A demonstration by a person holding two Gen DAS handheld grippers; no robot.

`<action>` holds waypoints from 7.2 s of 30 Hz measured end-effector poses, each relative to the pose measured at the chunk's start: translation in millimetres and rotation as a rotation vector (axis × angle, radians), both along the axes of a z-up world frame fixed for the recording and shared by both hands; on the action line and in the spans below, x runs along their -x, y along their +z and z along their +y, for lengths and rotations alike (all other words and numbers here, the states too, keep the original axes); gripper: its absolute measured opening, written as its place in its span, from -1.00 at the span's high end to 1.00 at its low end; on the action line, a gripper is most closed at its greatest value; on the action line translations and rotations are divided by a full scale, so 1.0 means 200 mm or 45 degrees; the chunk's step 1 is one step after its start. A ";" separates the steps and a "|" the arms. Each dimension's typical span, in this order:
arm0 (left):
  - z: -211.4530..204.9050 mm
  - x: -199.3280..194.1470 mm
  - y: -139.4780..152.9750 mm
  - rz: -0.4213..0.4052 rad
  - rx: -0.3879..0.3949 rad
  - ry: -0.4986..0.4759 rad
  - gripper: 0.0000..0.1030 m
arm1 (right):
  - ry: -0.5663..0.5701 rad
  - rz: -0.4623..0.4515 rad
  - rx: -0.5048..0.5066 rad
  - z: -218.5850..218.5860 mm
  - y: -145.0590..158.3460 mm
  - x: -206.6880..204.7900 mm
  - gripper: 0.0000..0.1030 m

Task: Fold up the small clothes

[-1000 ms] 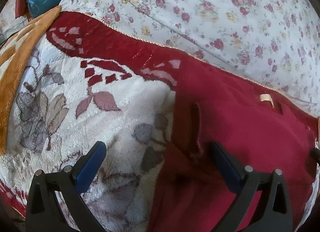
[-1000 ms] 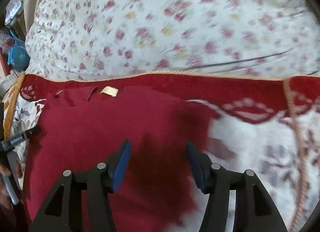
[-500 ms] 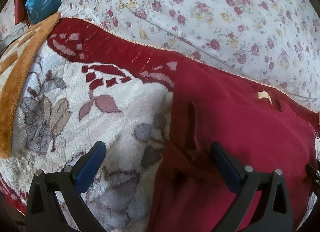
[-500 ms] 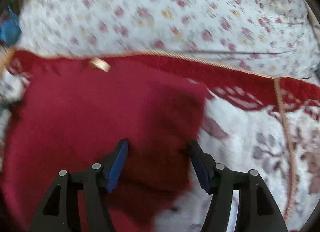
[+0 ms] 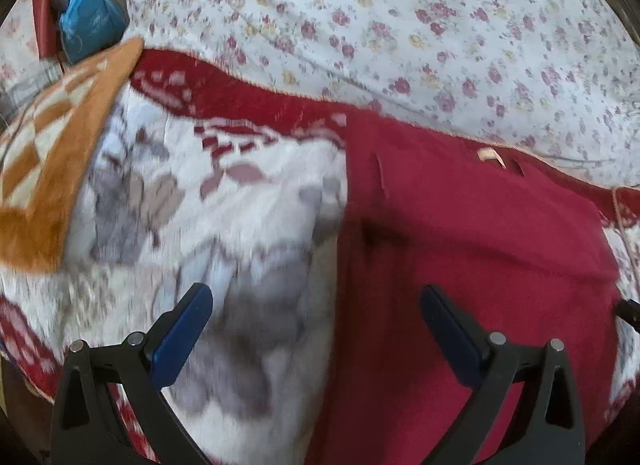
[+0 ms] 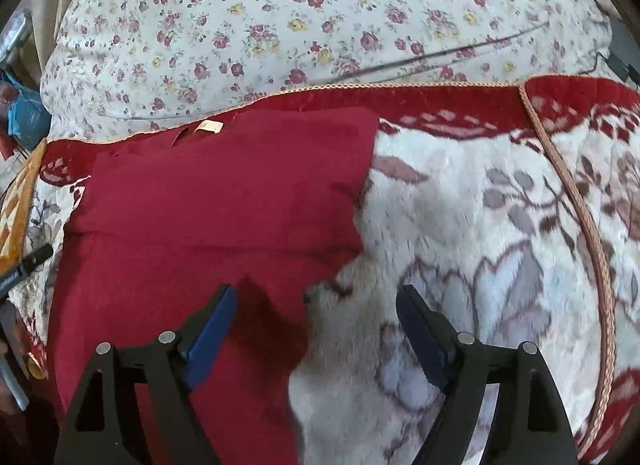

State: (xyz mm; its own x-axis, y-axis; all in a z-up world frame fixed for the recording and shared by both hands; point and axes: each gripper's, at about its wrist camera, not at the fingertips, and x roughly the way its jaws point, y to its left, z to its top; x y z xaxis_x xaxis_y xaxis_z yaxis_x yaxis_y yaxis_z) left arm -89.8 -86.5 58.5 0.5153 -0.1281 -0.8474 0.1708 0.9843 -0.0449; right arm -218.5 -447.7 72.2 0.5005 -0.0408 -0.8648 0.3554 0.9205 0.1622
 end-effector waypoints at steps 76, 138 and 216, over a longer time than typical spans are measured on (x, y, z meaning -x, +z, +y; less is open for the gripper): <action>0.23 0.89 -0.27 0.302 0.018 -0.209 -1.00 | 0.583 0.252 -0.416 0.49 -0.29 0.77 -0.34; -0.36 -0.67 -0.01 0.146 0.421 -0.112 -0.07 | 0.019 -0.280 -0.797 -0.42 -0.13 -0.55 0.51; 0.02 -0.28 -0.20 0.194 0.151 0.039 -0.85 | 0.545 0.007 0.045 1.04 -0.31 -1.48 -0.33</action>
